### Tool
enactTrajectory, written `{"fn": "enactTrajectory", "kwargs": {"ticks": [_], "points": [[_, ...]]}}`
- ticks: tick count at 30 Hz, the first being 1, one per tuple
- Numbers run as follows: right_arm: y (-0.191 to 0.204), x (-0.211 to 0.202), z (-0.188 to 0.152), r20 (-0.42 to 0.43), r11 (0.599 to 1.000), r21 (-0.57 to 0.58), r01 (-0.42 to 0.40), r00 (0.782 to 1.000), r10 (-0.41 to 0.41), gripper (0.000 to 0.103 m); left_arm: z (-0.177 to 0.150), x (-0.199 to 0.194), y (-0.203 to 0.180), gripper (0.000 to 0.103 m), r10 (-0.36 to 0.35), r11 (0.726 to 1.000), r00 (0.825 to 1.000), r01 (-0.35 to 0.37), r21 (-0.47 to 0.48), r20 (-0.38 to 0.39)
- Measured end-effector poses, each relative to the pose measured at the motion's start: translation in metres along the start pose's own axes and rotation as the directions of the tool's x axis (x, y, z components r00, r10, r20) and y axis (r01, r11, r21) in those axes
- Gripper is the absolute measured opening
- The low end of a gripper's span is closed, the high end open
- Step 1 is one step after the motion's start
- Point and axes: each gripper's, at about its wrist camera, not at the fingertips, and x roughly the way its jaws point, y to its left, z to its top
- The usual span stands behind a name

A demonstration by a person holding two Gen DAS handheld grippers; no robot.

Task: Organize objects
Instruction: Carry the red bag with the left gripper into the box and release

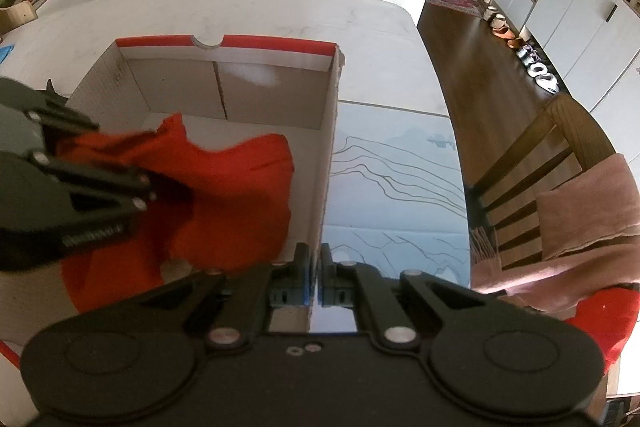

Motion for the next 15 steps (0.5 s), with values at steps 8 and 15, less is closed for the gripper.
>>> {"fn": "enactTrajectory", "kwargs": {"ticks": [8, 15], "points": [[-0.001, 0.001, 0.0, 0.0, 1.0, 0.003, -0.003, 1.0, 0.003, 0.003, -0.01, 0.009, 0.007, 0.057, -0.002, 1.0, 0.996, 0.001, -0.015, -0.088], [-0.001, 0.0, 0.0, -0.002, 1.0, 0.008, -0.004, 1.0, 0.004, 0.003, -0.015, -0.008, 0.015, 0.067, -0.009, 0.999, 0.998, 0.005, -0.05, -0.063]]}}
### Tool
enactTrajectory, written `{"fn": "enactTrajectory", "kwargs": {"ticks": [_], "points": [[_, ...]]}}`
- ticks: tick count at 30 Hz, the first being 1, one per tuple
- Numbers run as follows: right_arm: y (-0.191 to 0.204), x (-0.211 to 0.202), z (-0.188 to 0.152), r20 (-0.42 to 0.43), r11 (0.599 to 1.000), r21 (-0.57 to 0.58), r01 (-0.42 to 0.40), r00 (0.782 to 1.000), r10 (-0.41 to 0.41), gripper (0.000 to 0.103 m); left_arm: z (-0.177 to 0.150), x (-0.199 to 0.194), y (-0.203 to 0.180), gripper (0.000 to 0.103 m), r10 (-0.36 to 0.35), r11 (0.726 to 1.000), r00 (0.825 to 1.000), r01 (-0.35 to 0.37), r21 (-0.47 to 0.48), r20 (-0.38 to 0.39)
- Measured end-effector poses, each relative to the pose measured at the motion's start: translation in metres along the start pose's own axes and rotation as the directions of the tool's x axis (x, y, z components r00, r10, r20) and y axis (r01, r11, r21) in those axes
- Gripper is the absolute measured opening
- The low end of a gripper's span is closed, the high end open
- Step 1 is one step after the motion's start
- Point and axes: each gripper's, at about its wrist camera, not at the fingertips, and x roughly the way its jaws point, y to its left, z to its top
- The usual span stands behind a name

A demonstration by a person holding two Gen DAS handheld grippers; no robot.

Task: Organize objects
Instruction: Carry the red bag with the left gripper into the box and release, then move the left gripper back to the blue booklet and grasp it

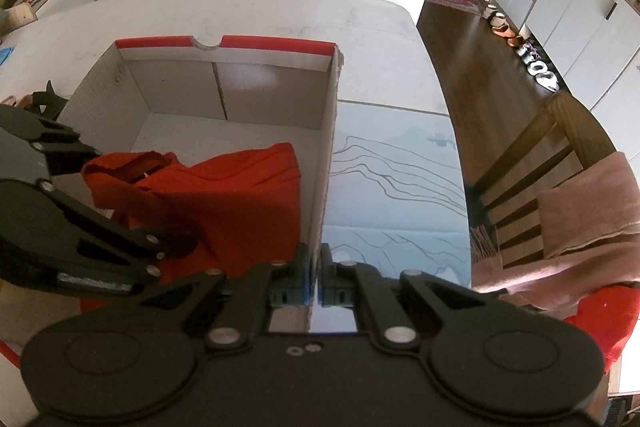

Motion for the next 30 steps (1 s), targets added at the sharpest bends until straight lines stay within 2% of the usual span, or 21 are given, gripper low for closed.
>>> {"fn": "enactTrajectory", "kwargs": {"ticks": [4, 13, 24, 30], "points": [[-0.001, 0.0, 0.0, -0.001, 1.0, 0.002, -0.001, 1.0, 0.001, 0.003, -0.003, -0.018, 0.001, 0.067, -0.017, 1.0, 1.0, 0.017, 0.001, 0.023], [-0.002, 0.001, 0.001, -0.001, 1.0, -0.002, 0.0, 1.0, 0.0, 0.003, -0.016, -0.079, 0.009, 0.067, -0.042, 0.999, 0.991, 0.045, -0.023, 0.128], [0.0, 0.001, 0.001, -0.004, 1.0, -0.015, 0.007, 1.0, -0.007, 0.003, -0.048, -0.143, 0.022, 0.067, -0.01, 0.997, 0.965, 0.03, -0.075, 0.262], [0.001, 0.0, 0.0, -0.008, 1.0, -0.027, 0.01, 1.0, -0.01, 0.003, -0.079, -0.164, 0.053, 0.067, 0.048, 0.987, 0.96, -0.003, -0.161, 0.277]]}}
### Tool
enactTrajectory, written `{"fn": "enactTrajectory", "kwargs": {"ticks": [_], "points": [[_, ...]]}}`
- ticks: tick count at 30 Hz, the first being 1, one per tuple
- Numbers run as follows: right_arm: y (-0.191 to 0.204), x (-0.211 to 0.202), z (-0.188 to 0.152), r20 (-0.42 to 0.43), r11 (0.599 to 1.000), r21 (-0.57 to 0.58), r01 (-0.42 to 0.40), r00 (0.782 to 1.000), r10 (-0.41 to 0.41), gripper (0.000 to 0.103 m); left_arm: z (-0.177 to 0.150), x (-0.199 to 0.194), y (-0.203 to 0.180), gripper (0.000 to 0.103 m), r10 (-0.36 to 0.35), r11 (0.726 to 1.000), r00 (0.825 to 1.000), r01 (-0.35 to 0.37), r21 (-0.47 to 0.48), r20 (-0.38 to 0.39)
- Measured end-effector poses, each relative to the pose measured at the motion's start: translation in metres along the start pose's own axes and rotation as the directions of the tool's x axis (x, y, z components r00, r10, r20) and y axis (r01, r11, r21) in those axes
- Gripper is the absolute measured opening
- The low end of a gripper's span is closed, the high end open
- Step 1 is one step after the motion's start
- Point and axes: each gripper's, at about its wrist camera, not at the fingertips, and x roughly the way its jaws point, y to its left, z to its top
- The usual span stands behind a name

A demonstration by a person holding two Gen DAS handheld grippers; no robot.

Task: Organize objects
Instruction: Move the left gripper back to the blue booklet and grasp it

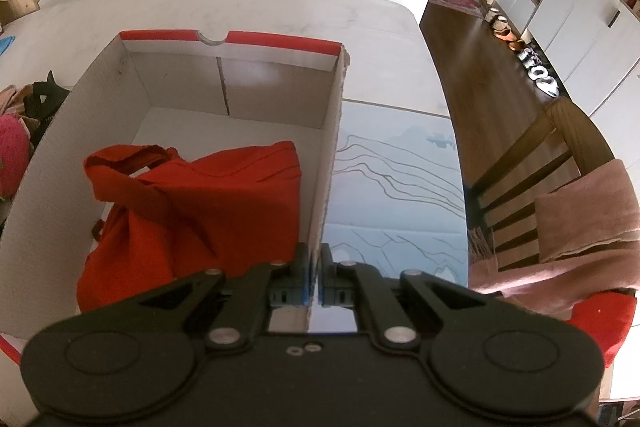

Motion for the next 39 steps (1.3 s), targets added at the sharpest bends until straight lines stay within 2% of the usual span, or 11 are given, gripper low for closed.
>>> {"fn": "enactTrajectory", "kwargs": {"ticks": [5, 7, 8, 11, 13, 15, 21, 25, 30, 39], "points": [[0.0, 0.0, 0.001, -0.004, 1.0, -0.003, -0.001, 1.0, 0.001, 0.003, -0.019, -0.008, 0.035, 0.075, 0.063, 0.995, 0.998, -0.064, -0.082, -0.012], [0.0, 0.0, 0.001, -0.005, 1.0, -0.004, -0.001, 1.0, 0.001, 0.003, -0.028, -0.01, 0.05, 0.084, 0.085, 0.989, 0.996, -0.086, -0.122, -0.01], [0.001, 0.0, 0.001, -0.006, 1.0, -0.004, -0.001, 1.0, 0.001, 0.003, -0.032, -0.011, 0.056, 0.085, 0.1, 0.985, 0.995, -0.1, -0.138, -0.01], [0.001, 0.001, 0.001, -0.008, 1.0, -0.007, 0.0, 1.0, 0.0, 0.003, -0.045, -0.014, 0.075, 0.087, 0.168, 0.975, 0.986, -0.168, -0.146, -0.015], [0.002, 0.001, 0.001, -0.008, 1.0, -0.008, 0.001, 1.0, -0.001, 0.003, -0.054, -0.015, 0.088, 0.097, 0.212, 0.967, 0.977, -0.213, -0.141, -0.021], [0.001, 0.001, 0.001, -0.008, 1.0, -0.008, 0.001, 1.0, -0.001, 0.003, -0.064, -0.015, 0.102, 0.1, 0.246, 0.958, 0.969, -0.248, -0.14, -0.035], [0.002, 0.001, 0.001, -0.013, 1.0, -0.013, 0.007, 1.0, -0.008, 0.004, -0.094, -0.003, 0.143, 0.1, 0.31, 0.934, 0.946, -0.321, -0.158, -0.092], [0.003, 0.001, 0.001, -0.016, 1.0, -0.017, 0.013, 1.0, -0.014, 0.004, -0.106, 0.005, 0.161, 0.1, 0.355, 0.922, 0.927, -0.368, -0.119, -0.116], [0.005, 0.0, 0.002, -0.02, 0.999, -0.022, 0.024, 1.0, -0.024, 0.004, -0.112, 0.015, 0.182, 0.1, 0.347, 0.922, 0.927, -0.365, -0.126, -0.143], [0.007, 0.0, 0.002, -0.022, 0.999, -0.019, 0.034, 0.999, -0.035, 0.005, -0.12, 0.039, 0.195, 0.1, 0.384, 0.91, 0.904, -0.405, -0.09, -0.189]]}}
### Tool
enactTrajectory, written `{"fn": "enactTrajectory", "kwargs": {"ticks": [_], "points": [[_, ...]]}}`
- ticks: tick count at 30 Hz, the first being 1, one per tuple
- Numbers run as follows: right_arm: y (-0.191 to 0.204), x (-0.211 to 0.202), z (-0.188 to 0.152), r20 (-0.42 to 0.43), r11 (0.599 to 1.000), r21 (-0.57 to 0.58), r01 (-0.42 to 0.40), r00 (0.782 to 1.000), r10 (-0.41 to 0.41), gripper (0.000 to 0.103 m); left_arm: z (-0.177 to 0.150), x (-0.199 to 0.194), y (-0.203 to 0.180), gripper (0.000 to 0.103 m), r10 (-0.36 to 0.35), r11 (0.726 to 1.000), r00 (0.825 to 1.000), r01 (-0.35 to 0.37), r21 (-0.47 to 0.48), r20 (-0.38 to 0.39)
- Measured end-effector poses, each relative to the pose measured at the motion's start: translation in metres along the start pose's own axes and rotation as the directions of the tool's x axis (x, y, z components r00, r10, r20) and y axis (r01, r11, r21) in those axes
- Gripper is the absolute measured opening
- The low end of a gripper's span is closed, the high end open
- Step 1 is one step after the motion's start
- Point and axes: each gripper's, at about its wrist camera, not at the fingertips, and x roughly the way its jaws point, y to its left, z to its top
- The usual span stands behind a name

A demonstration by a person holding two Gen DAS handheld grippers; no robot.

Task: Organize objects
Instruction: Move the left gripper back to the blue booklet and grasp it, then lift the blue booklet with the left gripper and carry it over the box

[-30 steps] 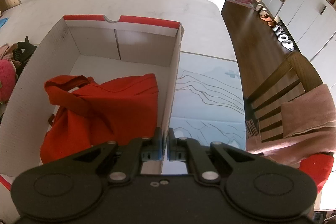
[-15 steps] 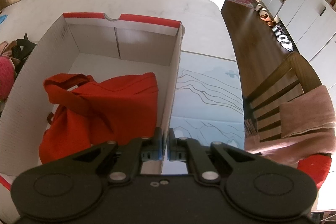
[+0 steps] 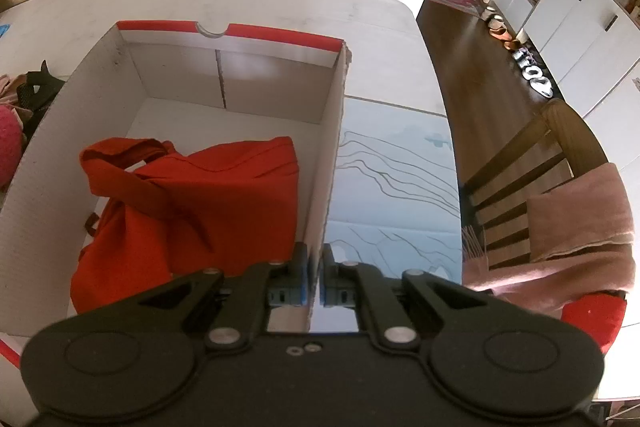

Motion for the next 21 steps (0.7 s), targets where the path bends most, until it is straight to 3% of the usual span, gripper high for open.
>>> {"fn": "enactTrajectory", "kwargs": {"ticks": [3, 5, 7, 9, 21], "points": [[0.0, 0.0, 0.0, 0.0, 1.0, 0.001, 0.001, 1.0, -0.001, 0.005, 0.0, 0.003, 0.001, 0.099, 0.011, 1.0, 1.0, -0.011, -0.004, -0.001], [0.0, 0.0, 0.0, -0.001, 1.0, 0.0, 0.001, 1.0, -0.001, 0.005, 0.0, 0.003, 0.0, 0.091, 0.012, 1.0, 1.0, -0.012, -0.005, 0.006], [0.0, 0.0, 0.0, -0.001, 1.0, -0.001, 0.002, 1.0, -0.002, 0.005, 0.0, 0.003, 0.0, 0.064, 0.004, 1.0, 1.0, -0.004, -0.011, 0.003], [0.0, 0.0, 0.0, -0.001, 1.0, -0.002, 0.002, 1.0, -0.002, 0.005, 0.0, 0.002, 0.001, 0.057, -0.004, 1.0, 1.0, 0.004, -0.018, -0.001], [0.0, 0.0, 0.0, 0.001, 1.0, -0.004, 0.0, 1.0, 0.0, 0.005, 0.008, -0.04, -0.009, 0.053, -0.039, 0.996, 0.999, 0.04, -0.078, 0.015]]}}
